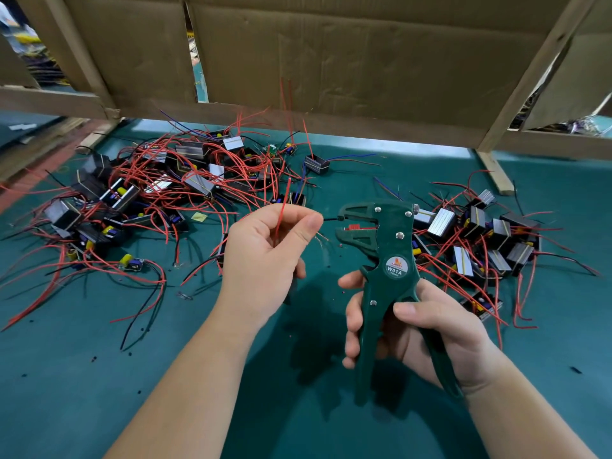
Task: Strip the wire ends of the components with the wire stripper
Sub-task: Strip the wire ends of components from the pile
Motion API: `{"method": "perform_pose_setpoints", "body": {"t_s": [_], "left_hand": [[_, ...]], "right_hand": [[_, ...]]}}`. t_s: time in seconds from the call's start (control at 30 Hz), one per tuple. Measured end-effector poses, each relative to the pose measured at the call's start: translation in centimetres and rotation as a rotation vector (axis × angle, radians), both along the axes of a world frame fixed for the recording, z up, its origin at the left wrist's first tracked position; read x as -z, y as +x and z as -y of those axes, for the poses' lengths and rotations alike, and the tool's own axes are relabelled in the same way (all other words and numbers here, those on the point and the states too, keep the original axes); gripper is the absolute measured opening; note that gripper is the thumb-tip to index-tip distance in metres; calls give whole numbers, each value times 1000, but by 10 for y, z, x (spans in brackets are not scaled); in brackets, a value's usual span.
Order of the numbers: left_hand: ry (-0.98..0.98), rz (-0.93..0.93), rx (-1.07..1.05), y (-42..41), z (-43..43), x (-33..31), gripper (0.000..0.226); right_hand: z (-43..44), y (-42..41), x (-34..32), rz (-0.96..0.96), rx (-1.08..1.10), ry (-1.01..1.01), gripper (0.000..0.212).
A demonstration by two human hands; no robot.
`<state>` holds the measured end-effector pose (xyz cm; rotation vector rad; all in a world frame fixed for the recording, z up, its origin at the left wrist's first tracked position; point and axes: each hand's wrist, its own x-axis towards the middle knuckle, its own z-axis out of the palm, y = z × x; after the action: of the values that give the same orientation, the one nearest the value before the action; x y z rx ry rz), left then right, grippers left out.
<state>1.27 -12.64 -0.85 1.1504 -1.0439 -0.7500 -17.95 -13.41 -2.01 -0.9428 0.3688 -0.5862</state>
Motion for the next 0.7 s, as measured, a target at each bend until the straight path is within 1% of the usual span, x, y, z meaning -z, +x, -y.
{"method": "perform_pose_setpoints", "body": {"t_s": [0.13,0.27,0.4,0.57,0.7], "left_hand": [[-24,-39,3,-1,-1,-2,16],[-6,15,21,-6,-2,0,11],[-8,75,12,-8,-4,0,13],[6,62,1,-10,-4,0,15],[12,61,10,-11,-4,0,16]], "right_hand": [[0,0,0,0,17,6,57],[-1,1,2,13,-4,0,55],[-1,0,1,-2,25,-11,44],[-3,0,2,-38,49,-26,38],[-3,0,2,-52,61,-25,43]]}}
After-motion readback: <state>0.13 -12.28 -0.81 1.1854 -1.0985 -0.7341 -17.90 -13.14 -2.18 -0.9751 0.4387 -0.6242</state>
